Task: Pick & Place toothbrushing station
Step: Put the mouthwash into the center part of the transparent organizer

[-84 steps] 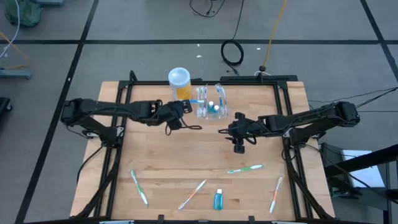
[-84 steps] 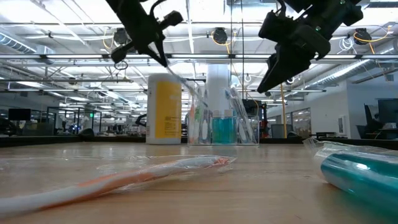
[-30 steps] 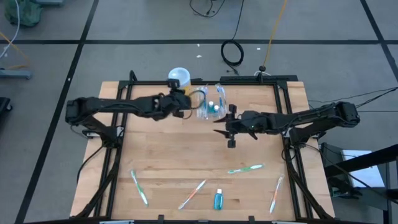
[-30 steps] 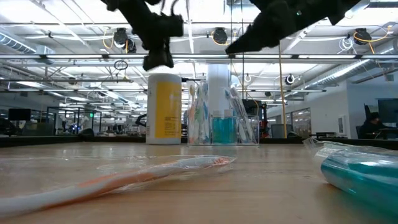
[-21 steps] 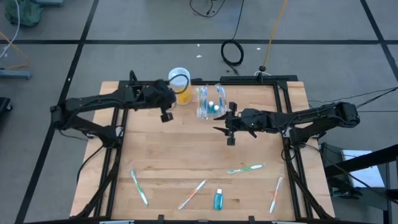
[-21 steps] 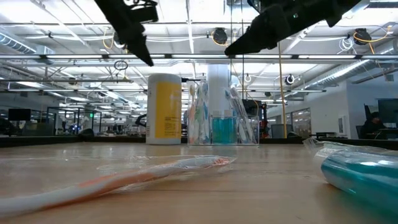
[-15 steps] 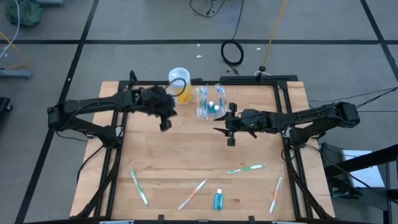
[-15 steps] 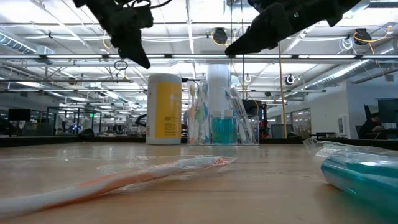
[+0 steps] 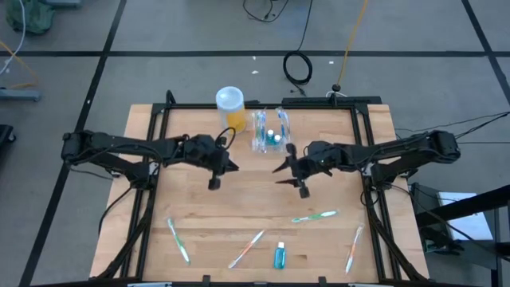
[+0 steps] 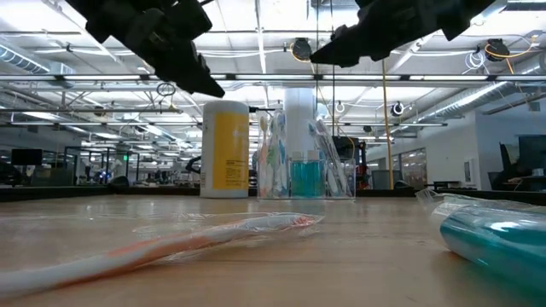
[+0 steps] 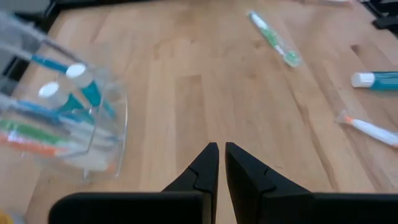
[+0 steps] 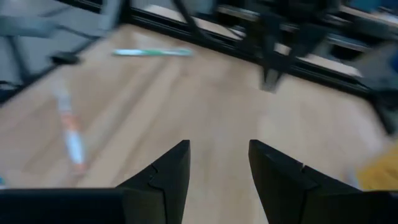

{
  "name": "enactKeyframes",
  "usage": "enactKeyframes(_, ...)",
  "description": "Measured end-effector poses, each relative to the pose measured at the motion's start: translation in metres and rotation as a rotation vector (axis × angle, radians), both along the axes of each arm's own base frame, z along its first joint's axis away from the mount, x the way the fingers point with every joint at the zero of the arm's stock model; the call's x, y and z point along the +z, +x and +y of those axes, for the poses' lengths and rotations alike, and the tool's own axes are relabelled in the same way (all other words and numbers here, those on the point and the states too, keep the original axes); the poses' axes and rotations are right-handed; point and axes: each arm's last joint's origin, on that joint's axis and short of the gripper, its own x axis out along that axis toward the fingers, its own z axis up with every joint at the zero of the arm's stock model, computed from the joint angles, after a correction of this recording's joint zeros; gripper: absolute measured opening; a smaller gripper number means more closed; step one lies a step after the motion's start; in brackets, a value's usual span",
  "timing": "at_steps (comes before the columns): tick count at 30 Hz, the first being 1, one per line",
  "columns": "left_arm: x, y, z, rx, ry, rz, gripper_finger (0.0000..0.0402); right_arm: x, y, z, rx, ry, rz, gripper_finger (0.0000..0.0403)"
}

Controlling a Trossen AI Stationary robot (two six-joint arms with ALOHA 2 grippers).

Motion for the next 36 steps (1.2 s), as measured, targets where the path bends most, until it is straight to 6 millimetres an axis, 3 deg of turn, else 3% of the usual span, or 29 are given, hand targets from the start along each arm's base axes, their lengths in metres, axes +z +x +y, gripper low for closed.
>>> enactKeyframes(9, 0.009, 0.005, -0.004, -0.018, 0.016, -0.106, 0.0033, -0.004, 0.029, 0.013, 0.193, -0.153, -0.283, 0.0155)
enactKeyframes(18, 0.014, 0.008, -0.004, -0.009, 0.007, -0.161, 0.0033, -0.014, 0.048, 0.004, 0.117, -0.353, -0.436, 0.0155)
enactKeyframes(23, 0.013, 0.007, -0.004, 0.044, -0.094, -0.147, 0.0033, -0.016, 0.048, 0.005, 0.074, -0.094, -0.375, 0.0155)
enactKeyframes(27, 0.013, 0.008, -0.007, 0.070, -0.161, -0.138, 0.0033, -0.022, 0.044, 0.022, 0.412, 0.101, -0.286, 0.0155)
enactKeyframes(30, 0.015, 0.008, -0.012, 0.051, -0.163, -0.154, 0.0033, -0.020, 0.039, 0.042, 0.584, 0.131, -0.295, 0.0157)
enactKeyframes(36, 0.021, 0.011, -0.021, 0.011, -0.169, -0.221, 0.0033, -0.021, 0.033, 0.073, 0.642, 0.148, -0.279, 0.0195)
